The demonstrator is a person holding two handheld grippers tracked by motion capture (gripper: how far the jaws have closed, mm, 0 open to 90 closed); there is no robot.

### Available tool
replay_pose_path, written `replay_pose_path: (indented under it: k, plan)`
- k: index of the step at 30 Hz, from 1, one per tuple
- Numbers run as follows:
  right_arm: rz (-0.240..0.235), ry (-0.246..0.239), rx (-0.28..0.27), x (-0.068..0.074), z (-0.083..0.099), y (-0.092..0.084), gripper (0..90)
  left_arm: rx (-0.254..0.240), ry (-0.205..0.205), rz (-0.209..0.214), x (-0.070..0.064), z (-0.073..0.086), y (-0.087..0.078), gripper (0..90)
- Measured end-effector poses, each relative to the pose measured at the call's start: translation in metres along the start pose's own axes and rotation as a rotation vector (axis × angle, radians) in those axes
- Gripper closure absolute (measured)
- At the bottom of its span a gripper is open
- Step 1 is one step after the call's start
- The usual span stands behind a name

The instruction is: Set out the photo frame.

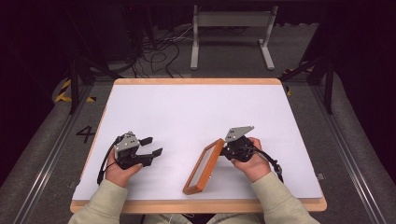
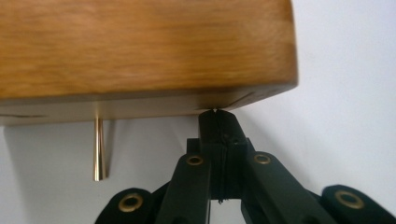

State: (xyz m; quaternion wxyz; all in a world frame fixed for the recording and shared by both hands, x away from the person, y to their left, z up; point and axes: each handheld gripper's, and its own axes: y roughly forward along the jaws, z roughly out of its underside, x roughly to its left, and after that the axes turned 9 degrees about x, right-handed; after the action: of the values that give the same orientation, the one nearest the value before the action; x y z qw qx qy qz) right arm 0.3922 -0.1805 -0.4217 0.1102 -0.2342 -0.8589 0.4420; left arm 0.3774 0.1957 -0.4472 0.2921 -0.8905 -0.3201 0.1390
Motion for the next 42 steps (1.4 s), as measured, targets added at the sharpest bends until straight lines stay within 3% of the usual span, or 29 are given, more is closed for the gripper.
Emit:
replay_pose_path:
  k: [12, 23, 26, 28, 30, 33, 42]
  plan:
    - [-0.001, -0.016, -0.033, 0.000, -0.020, 0.013, 90.0, -0.006, -0.014, -0.015, 0.001, 0.005, -0.005, 38.0]
    - [-0.046, -0.039, -0.052, 0.002, -0.042, 0.028, 90.0, -0.004, -0.017, -0.011, 0.003, 0.004, -0.004, 38.0]
    - [-0.053, -0.041, -0.055, 0.003, -0.044, 0.028, 90.0, -0.006, -0.019, -0.013, 0.004, 0.004, -0.003, 38.0]
    - [-0.094, -0.021, -0.082, 0.001, -0.042, 0.027, 90.0, -0.004, -0.021, -0.011, 0.004, 0.004, -0.003, 38.0]
    - [-0.092, -0.022, -0.087, 0.000, -0.041, 0.027, 90.0, -0.003, -0.021, -0.012, 0.004, 0.004, -0.003, 38.0]
    - [-0.051, -0.024, -0.065, 0.000, -0.038, 0.020, 85.1, 0.003, -0.017, -0.014, 0.004, 0.004, -0.003, 38.0]
    - [-0.022, 0.044, 0.003, 0.001, -0.037, -0.005, 66.9, 0.010, -0.021, -0.021, 0.005, 0.004, -0.003, 38.0]
